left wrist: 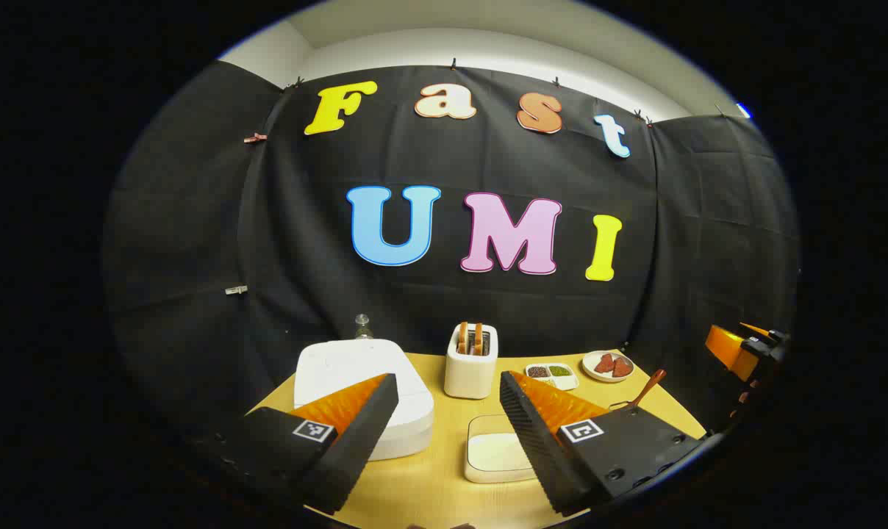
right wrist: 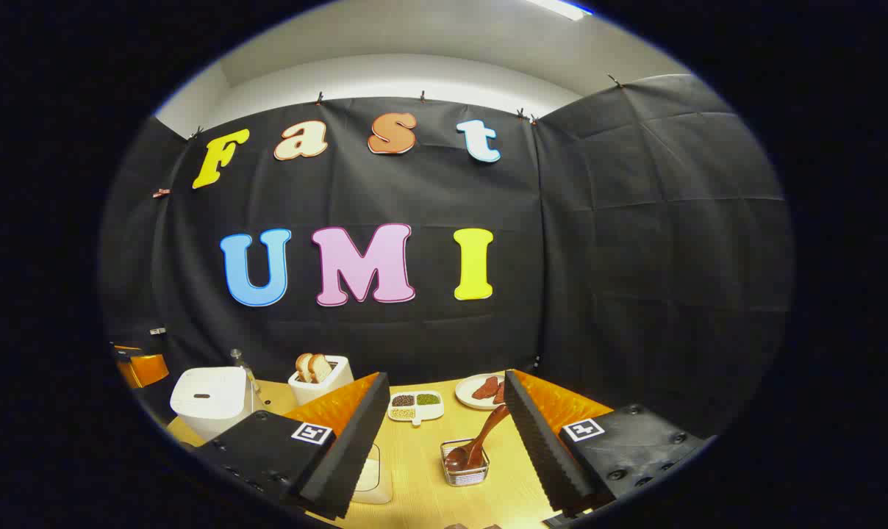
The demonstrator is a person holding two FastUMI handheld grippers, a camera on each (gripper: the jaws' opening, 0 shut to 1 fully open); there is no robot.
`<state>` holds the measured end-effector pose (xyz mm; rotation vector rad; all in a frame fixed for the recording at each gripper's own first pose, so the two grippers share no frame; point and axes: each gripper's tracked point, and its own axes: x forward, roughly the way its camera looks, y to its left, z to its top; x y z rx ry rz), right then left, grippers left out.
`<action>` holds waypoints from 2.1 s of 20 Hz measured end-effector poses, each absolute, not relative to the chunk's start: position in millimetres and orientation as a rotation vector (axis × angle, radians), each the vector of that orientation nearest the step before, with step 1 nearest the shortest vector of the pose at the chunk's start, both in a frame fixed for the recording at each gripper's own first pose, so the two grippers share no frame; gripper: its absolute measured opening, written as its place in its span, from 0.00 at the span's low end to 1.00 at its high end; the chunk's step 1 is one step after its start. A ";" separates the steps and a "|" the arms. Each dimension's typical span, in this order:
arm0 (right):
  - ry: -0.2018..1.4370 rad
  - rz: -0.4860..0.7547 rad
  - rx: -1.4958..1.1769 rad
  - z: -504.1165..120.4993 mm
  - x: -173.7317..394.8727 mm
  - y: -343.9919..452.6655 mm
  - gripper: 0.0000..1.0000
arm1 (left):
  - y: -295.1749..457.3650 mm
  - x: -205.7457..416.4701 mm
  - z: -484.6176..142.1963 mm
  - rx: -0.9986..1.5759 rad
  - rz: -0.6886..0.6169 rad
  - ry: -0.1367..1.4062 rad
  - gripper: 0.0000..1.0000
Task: Close the left gripper, press the button to open the rice cooker; take a wooden spoon from the chopstick holder with the right hand, scoop a spoonful of rice and pour it into the rice cooker, then put the wooden spoon back into the chopstick holder.
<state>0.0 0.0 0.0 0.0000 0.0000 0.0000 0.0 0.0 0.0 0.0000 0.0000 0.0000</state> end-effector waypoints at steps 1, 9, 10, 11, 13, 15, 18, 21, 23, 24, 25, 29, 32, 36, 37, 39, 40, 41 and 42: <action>0.008 0.012 -0.003 -2.6 1.5 0.6 0.98 | -2.1 0.3 -1.1 -0.013 -0.004 0.002 0.96; 0.033 0.054 -0.009 -10.4 8.9 8.7 0.98 | 13.9 -2.4 -13.7 -0.037 0.040 0.011 0.96; 0.038 0.058 -0.009 -12.1 10.5 11.7 0.98 | 15.5 -3.6 -17.6 -0.037 0.043 0.016 0.96; 0.044 0.065 -0.008 -13.2 10.0 13.6 0.98 | 18.6 -4.7 -18.8 -0.036 0.047 0.018 0.96; 0.046 0.076 -0.017 -14.7 7.5 15.9 0.98 | 22.9 -4.8 -19.4 -0.034 0.052 0.018 0.96; 0.037 0.078 -0.036 -12.2 6.1 14.8 0.98 | 27.4 -4.7 -20.2 -0.038 0.055 0.018 0.96; 0.031 0.075 -0.037 -8.9 8.3 13.6 0.98 | 31.5 -2.7 -22.2 -0.047 0.053 0.021 0.96; 0.037 0.059 -0.026 -9.3 10.0 10.2 0.98 | 44.2 1.8 -24.2 -0.051 0.072 0.030 0.96; 0.046 0.063 -0.022 -13.2 9.1 13.3 0.98 | 51.9 5.8 -20.7 -0.063 0.082 0.030 0.96; 0.052 0.068 -0.028 -16.1 8.2 15.5 0.98 | 58.1 10.2 -21.0 -0.076 0.091 0.041 0.96; 0.056 0.077 -0.039 -19.3 8.3 17.8 0.98 | 64.5 14.3 -20.7 -0.096 0.103 0.057 0.96; 0.059 0.073 -0.064 -21.1 11.8 17.1 0.98 | 86.9 34.1 -19.5 -0.108 0.120 0.092 0.96; 0.067 0.064 -0.067 -27.5 10.2 14.8 0.98 | 104.1 51.2 -21.2 -0.117 0.124 0.124 0.87; 0.099 0.045 -0.081 -38.5 3.1 5.9 0.98 | 129.6 75.1 -26.7 -0.093 0.146 0.168 0.55; 0.106 0.042 -0.078 -40.4 1.4 4.2 0.98 | 134.0 78.8 -31.0 -0.097 0.148 0.182 0.47; 0.118 0.034 -0.079 -44.4 -1.0 2.3 0.98 | 142.3 90.9 -38.9 -0.134 0.147 0.210 0.33; 0.118 0.029 -0.080 -44.7 -1.4 1.7 0.98 | 146.0 96.6 -44.9 -0.175 0.149 0.234 0.23; 0.117 0.023 -0.079 -44.7 -2.6 0.6 0.98 | 147.8 101.9 -52.5 -0.216 0.153 0.255 0.16; 0.118 0.017 -0.076 -44.7 -3.4 0.7 0.98 | 152.2 106.0 -56.6 -0.238 0.166 0.270 0.11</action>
